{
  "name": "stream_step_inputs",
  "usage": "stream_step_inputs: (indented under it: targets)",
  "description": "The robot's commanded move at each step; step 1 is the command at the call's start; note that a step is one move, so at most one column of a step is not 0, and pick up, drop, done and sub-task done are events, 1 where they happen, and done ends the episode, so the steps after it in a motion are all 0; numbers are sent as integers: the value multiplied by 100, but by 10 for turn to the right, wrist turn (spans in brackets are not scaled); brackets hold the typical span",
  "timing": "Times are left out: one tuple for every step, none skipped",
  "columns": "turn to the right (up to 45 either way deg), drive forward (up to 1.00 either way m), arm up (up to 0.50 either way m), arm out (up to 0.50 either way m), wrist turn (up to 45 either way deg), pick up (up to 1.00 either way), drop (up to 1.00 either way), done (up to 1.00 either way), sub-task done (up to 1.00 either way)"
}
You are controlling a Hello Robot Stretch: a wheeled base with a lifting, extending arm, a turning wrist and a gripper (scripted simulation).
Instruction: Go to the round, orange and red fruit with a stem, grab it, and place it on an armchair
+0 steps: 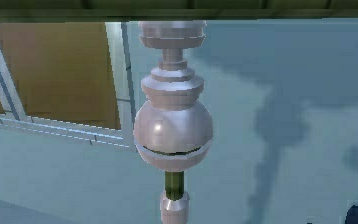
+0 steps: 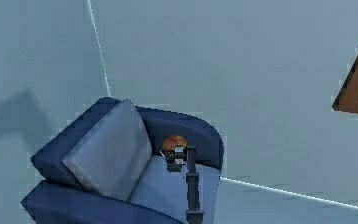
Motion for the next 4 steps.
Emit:
stream_step_inputs:
  targets:
    - [0,0,0,0,0,0,100,0,0]
    - [0,0,10,0,0,0,0,0,0]
    - [0,0,0,-8,0,0,0,0,0]
    - [0,0,0,0,0,0,0,100,0]
